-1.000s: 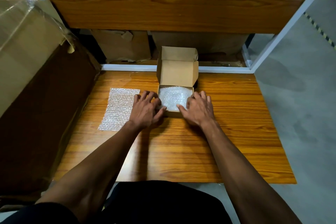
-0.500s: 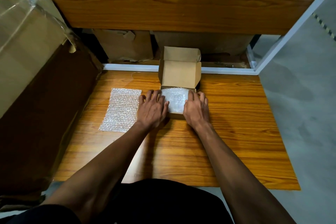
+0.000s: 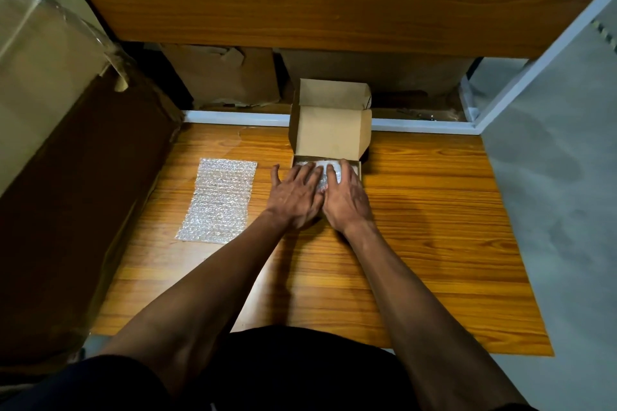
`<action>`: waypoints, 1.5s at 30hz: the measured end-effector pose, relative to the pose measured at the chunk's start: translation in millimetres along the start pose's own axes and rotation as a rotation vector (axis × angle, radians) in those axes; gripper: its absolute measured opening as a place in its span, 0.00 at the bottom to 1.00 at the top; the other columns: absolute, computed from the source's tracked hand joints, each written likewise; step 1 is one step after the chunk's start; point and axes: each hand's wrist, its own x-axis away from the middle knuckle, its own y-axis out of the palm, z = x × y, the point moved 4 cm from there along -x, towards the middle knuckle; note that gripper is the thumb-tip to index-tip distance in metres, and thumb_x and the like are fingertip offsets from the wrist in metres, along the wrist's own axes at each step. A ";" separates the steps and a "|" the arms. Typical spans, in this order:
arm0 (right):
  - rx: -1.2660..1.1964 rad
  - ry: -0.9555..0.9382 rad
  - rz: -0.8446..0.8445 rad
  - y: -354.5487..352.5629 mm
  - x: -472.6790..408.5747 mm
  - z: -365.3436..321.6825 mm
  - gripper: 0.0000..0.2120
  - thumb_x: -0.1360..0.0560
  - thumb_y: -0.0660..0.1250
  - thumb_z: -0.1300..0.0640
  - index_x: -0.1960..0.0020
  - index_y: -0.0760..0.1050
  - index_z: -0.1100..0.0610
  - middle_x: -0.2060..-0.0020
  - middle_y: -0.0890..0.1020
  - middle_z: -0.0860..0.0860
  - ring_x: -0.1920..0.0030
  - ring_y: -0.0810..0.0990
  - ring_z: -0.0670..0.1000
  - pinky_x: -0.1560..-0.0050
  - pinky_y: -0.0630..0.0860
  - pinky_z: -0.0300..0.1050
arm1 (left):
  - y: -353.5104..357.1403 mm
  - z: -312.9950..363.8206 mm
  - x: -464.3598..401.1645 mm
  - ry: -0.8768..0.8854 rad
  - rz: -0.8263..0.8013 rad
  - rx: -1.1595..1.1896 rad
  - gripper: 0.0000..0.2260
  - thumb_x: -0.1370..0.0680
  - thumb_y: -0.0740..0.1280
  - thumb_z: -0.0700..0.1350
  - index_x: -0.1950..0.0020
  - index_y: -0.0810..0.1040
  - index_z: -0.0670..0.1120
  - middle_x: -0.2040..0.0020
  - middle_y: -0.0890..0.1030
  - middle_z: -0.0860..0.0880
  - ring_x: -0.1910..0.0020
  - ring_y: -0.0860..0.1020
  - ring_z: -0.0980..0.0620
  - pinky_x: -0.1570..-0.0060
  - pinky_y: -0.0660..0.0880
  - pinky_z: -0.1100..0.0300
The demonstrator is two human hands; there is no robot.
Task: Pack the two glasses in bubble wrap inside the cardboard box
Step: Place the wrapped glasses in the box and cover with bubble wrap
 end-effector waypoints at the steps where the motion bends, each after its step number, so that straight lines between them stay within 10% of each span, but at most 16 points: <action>1: 0.029 0.013 -0.003 1.0 0.3 0.7 0.31 0.17 0.61 0.47 0.17 0.57 0.52 0.19 0.57 0.59 0.20 0.59 0.59 0.19 0.57 0.57 | 0.9 0.1 -0.5 0.000 -0.008 -0.007 0.31 0.15 0.43 0.62 0.13 0.49 0.51 0.14 0.54 0.49 0.16 0.55 0.46 0.22 0.43 0.29; 21: 0.135 -0.048 -0.073 -12.0 -5.2 12.1 0.26 0.16 0.56 0.42 0.21 0.61 0.47 0.26 0.68 0.56 0.27 0.70 0.56 0.25 0.55 0.67 | -7.7 -11.4 -6.0 0.078 -0.014 0.008 0.35 0.19 0.41 0.67 0.15 0.53 0.53 0.17 0.62 0.47 0.17 0.58 0.47 0.24 0.44 0.27; 30: -0.140 -0.041 -0.319 -19.8 7.5 47.3 0.39 0.19 0.60 0.34 0.16 0.43 0.39 0.15 0.48 0.45 0.17 0.39 0.59 0.21 0.41 0.70 | 4.3 -45.6 8.0 0.083 -0.020 0.146 0.41 0.25 0.41 0.72 0.14 0.53 0.58 0.15 0.58 0.53 0.15 0.44 0.44 0.23 0.41 0.29; 45: -0.139 -0.055 -0.465 -23.4 -8.5 58.0 0.49 0.22 0.72 0.41 0.16 0.41 0.41 0.15 0.47 0.46 0.17 0.35 0.58 0.23 0.38 0.73 | -4.5 -51.4 -9.3 0.049 -0.249 0.350 0.39 0.22 0.69 0.68 0.16 0.55 0.64 0.14 0.53 0.57 0.17 0.51 0.40 0.25 0.45 0.28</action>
